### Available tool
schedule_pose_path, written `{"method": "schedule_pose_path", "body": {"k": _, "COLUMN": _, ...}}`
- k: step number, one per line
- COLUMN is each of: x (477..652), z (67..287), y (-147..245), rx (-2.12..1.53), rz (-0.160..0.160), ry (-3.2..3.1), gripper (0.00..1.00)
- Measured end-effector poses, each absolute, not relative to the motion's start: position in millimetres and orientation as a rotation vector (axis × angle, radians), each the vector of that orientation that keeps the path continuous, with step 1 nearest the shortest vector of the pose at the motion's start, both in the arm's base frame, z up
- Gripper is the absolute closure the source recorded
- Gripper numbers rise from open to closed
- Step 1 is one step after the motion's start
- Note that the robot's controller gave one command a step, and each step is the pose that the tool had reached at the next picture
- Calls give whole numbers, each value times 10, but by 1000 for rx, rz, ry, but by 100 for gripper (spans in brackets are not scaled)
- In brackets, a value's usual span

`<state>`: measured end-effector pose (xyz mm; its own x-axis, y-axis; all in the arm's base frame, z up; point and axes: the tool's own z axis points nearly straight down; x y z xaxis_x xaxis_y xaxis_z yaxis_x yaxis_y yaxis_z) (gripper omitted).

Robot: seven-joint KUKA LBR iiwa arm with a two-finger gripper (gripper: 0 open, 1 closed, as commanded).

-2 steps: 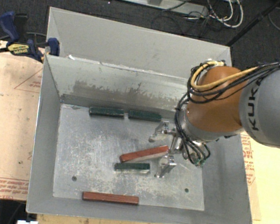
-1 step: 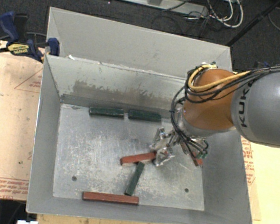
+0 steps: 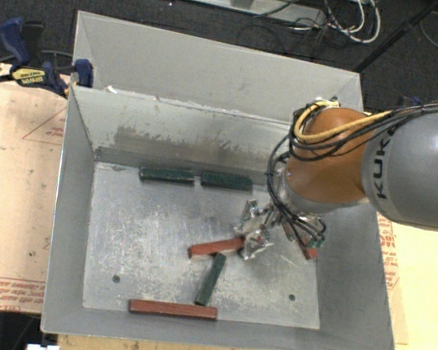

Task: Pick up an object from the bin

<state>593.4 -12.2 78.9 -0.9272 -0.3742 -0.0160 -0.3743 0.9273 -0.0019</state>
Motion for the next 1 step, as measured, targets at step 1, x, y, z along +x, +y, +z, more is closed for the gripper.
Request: {"method": "schedule_pose_path", "body": {"k": 1, "x": 6180, "z": 2014, "y": -82, "rx": -660, "rz": 1, "ry": 3067, "gripper": 100}}
